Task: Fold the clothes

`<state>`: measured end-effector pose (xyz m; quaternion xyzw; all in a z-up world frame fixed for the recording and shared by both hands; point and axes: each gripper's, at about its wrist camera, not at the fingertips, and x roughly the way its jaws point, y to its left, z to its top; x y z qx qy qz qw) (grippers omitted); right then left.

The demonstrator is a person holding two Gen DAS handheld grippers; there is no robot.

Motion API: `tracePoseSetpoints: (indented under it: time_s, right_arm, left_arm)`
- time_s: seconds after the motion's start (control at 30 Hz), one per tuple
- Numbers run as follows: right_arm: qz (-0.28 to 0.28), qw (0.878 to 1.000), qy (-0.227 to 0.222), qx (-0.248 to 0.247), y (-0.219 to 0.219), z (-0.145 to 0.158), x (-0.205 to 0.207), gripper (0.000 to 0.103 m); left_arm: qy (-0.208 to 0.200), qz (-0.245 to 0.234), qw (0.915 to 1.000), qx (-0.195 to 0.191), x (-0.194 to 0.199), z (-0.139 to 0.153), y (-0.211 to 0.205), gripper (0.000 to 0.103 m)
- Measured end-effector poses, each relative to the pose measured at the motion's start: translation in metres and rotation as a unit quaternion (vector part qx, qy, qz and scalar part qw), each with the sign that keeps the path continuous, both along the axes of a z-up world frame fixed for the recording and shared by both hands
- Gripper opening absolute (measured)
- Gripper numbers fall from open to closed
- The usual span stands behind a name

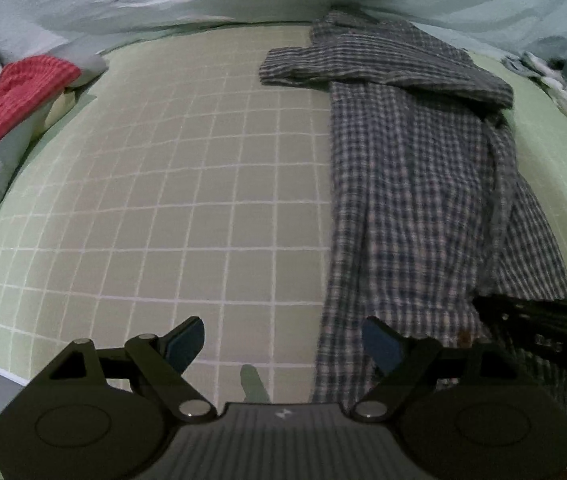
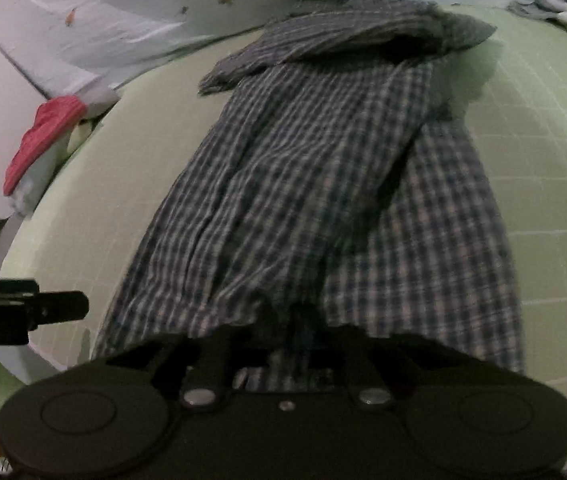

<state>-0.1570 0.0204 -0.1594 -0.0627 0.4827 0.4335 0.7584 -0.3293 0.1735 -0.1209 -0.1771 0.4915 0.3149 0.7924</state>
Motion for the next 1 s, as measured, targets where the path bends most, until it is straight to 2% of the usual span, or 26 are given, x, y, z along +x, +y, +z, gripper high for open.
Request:
tracePoseSetpoints:
  time_s: [0.03,0.13,0.27,0.33,0.5,0.63,0.8,1.0]
  right_arm:
    - [-0.006,1.000,-0.005,0.002,-0.002,0.004,0.002,0.044]
    - [-0.028,0.999,-0.018,0.016,-0.010,0.016,0.011,0.050]
    - [-0.056,0.997,-0.055,0.023,-0.013,0.032,0.031,0.068]
    - [-0.064,0.995,-0.075,0.020,-0.009,0.038,0.044,0.072]
    - [-0.105,0.991,-0.075,0.041,0.011,0.044,0.082,0.074]
    - [-0.134,0.986,-0.085,0.047,0.031,0.047,0.114,0.084]
    - [-0.179,0.978,-0.095,0.046,0.053,0.048,0.155,0.100]
    - [-0.241,0.966,-0.082,0.029,0.064,0.039,0.202,0.101]
  left_arm:
    - [-0.003,0.005,1.0000,-0.005,0.001,0.000,0.004,0.087]
    - [-0.015,0.020,0.9996,-0.016,0.005,-0.001,0.014,0.087]
    - [-0.029,0.034,0.9988,-0.022,0.014,0.003,0.028,0.087]
    - [-0.036,0.043,0.9982,-0.021,0.019,0.006,0.038,0.087]
    - [-0.056,0.065,0.9962,-0.015,0.030,0.014,0.069,0.087]
    - [-0.070,0.077,0.9945,-0.010,0.047,0.019,0.098,0.087]
    - [-0.089,0.082,0.9925,-0.012,0.077,0.019,0.141,0.088]
    - [-0.095,0.083,0.9916,-0.029,0.139,0.013,0.197,0.088]
